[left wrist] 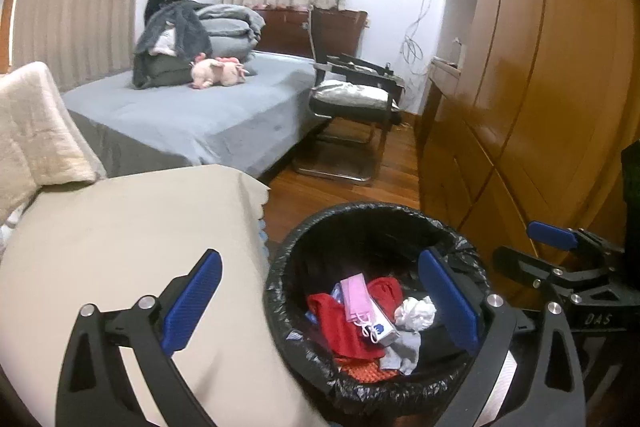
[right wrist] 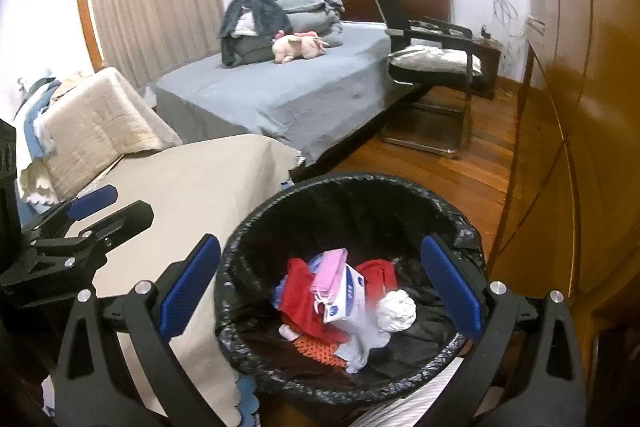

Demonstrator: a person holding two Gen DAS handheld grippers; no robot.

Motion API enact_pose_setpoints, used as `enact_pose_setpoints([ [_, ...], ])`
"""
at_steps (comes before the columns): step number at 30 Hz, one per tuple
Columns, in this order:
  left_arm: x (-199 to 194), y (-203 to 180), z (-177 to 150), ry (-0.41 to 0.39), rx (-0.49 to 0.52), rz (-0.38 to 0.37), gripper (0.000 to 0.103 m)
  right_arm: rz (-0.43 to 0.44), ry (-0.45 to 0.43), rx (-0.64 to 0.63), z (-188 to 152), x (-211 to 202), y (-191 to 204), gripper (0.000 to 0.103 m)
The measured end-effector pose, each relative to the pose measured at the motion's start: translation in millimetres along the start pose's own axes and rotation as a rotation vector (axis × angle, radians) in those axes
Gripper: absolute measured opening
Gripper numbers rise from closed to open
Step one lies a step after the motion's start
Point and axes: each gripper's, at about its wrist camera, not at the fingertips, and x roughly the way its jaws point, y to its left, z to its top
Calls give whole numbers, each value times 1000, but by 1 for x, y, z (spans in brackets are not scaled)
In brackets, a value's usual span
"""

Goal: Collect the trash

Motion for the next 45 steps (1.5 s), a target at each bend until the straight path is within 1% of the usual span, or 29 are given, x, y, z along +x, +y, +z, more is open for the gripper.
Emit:
enact_pose_setpoints([
  [10, -43, 5, 1, -42, -7, 54, 97, 37, -43, -35, 9, -25, 21, 98],
  [21, -71, 2, 1, -83, -4, 78, 97, 58, -80, -59, 12, -44, 37, 98],
  [32, -87, 1, 1, -114, -1, 84, 97, 65, -109, -70, 11, -54, 44, 98],
  [45, -92, -1, 1, -127, -1, 88, 97, 64, -110, -73, 11, -55, 46, 98],
])
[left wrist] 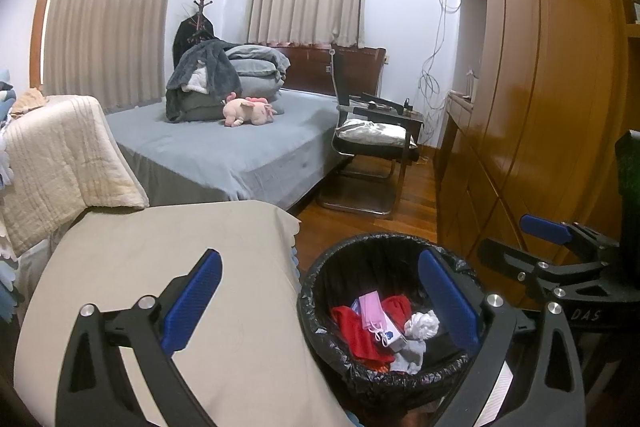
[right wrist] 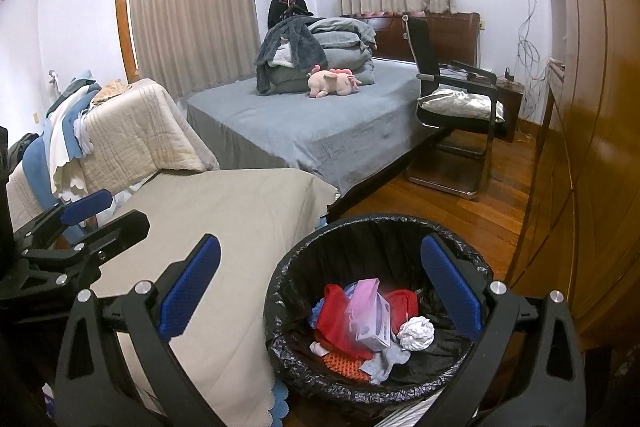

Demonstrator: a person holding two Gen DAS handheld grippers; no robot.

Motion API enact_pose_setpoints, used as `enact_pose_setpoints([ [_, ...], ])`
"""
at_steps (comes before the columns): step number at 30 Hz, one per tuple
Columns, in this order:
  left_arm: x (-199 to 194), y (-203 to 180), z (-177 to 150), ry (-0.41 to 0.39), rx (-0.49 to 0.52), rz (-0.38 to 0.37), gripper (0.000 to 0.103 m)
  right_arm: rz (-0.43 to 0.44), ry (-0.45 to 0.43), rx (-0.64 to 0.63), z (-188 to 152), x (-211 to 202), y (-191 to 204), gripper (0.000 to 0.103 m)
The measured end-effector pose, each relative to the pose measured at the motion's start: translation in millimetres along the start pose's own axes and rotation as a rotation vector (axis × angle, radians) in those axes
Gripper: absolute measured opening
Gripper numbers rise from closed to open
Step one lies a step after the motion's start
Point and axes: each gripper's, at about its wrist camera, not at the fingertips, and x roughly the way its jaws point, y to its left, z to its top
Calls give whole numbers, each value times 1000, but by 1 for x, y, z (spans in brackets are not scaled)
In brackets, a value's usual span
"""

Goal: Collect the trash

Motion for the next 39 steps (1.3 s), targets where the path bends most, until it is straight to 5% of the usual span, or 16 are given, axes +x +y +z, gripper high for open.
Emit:
enact_pose_setpoints([
  [39, -1, 2, 1, 0, 1, 2, 97, 1, 0, -1, -2, -1, 5, 98],
])
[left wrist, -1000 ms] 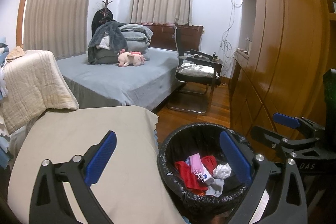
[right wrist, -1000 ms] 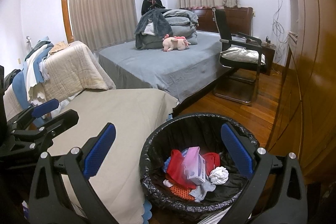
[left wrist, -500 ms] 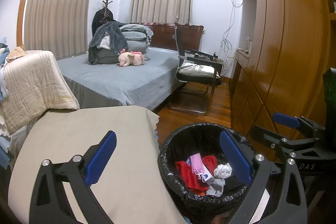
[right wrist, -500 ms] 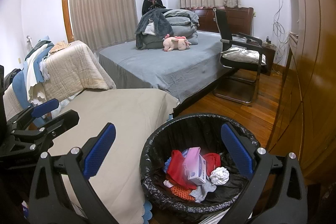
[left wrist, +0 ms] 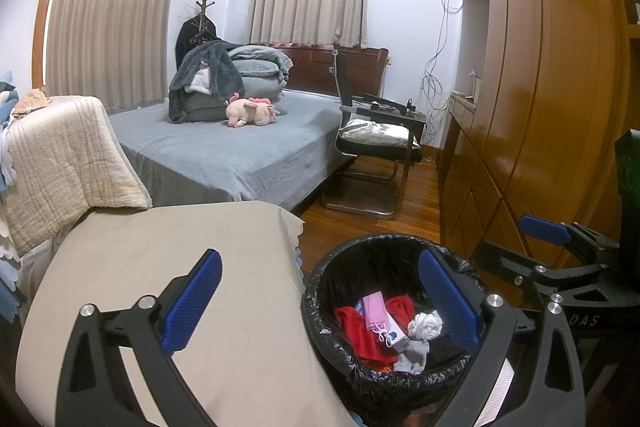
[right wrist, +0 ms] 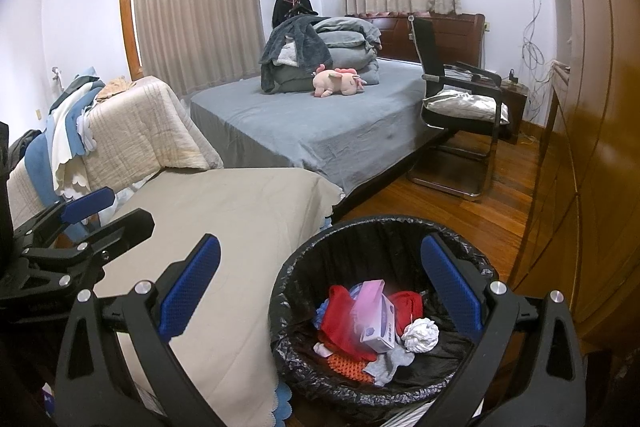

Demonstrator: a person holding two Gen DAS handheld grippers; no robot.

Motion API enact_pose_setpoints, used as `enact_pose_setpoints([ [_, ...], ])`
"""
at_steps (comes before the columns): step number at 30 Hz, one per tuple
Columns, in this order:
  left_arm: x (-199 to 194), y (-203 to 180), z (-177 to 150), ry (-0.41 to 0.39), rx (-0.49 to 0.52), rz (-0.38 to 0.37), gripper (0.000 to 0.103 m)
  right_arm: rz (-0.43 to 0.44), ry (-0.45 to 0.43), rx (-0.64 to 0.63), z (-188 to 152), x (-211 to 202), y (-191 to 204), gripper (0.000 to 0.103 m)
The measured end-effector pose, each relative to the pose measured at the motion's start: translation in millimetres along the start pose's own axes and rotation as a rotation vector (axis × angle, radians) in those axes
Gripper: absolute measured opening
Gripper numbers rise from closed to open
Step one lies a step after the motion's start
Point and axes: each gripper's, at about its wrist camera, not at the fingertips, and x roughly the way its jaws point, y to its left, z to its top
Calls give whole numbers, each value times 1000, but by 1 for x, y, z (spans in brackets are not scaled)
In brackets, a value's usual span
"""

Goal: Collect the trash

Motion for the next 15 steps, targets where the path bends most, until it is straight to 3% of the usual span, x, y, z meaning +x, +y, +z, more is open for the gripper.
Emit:
enact_pose_setpoints([
  [15, 0, 0, 0, 1, -1, 0, 97, 0, 1, -1, 0, 0, 2, 98],
])
